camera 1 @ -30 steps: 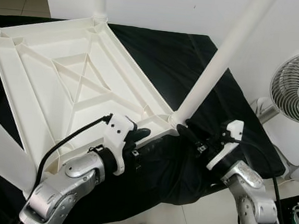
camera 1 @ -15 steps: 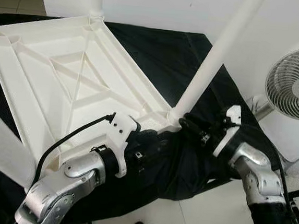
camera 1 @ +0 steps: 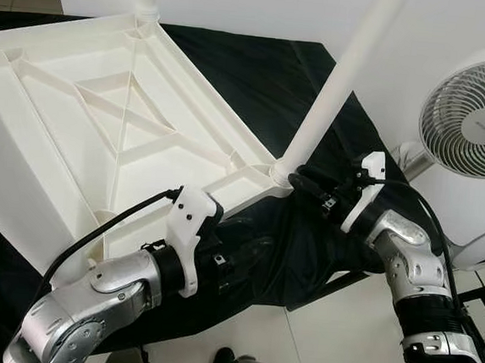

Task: Building children table

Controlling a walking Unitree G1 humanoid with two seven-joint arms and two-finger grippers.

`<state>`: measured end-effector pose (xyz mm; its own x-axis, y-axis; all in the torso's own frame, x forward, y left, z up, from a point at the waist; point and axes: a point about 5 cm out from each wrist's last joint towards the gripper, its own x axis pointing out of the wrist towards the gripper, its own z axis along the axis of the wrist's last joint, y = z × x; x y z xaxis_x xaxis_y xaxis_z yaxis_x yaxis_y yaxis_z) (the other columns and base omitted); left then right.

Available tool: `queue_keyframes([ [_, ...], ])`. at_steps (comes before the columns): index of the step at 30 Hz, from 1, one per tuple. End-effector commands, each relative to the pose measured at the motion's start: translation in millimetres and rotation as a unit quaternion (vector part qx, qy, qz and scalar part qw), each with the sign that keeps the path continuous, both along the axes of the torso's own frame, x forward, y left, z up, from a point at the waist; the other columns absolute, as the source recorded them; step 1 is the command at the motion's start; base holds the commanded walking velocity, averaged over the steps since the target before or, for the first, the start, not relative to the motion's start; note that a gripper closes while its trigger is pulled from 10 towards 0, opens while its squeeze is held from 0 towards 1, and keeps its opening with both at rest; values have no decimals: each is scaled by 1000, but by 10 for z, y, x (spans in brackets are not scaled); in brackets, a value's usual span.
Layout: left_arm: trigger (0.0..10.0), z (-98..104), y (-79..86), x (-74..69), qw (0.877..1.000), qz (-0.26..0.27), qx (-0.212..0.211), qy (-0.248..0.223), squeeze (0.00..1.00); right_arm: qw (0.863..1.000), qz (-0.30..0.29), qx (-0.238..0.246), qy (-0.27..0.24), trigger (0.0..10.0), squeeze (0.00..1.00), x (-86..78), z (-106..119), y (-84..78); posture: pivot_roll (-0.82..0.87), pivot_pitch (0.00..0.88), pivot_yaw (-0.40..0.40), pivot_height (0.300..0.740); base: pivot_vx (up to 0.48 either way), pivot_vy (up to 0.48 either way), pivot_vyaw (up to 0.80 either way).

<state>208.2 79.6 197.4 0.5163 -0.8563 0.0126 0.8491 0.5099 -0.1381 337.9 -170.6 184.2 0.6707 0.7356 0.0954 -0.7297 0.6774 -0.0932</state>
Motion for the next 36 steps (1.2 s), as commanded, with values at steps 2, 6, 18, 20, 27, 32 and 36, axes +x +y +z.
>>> queue_keyframes([
  [2,10000,25,4,-78,1000,-24,-8,5,0,999,-39,-2,7,10000,0,49,-41,-103,172,227,-139,740,0,0,0],
  [6,10000,23,27,-85,1000,-17,-7,10,0,999,-46,1,8,10000,0,60,-65,-122,172,227,-139,740,0,0,0],
  [18,10000,23,121,-135,1000,-14,2,23,0,995,-95,18,-3,10000,0,88,-97,-219,181,233,-133,740,0,0,0],
  [20,10000,22,130,-148,1000,-14,2,26,0,996,-86,27,-3,10000,0,50,-120,-173,182,239,-131,740,0,0,0],
  [27,10000,24,133,-158,999,-17,2,29,0,998,-40,39,9,10000,0,-24,-165,-9,182,239,-131,740,0,0,0],
  [32,10000,33,130,-159,999,-22,3,30,0,999,1,28,17,10000,0,-83,-176,110,182,239,-131,740,0,0,0],
  [36,10000,26,149,-157,999,-6,-1,35,0,997,68,9,37,10000,0,-226,-191,169,176,237,-128,740,0,0,0],
])
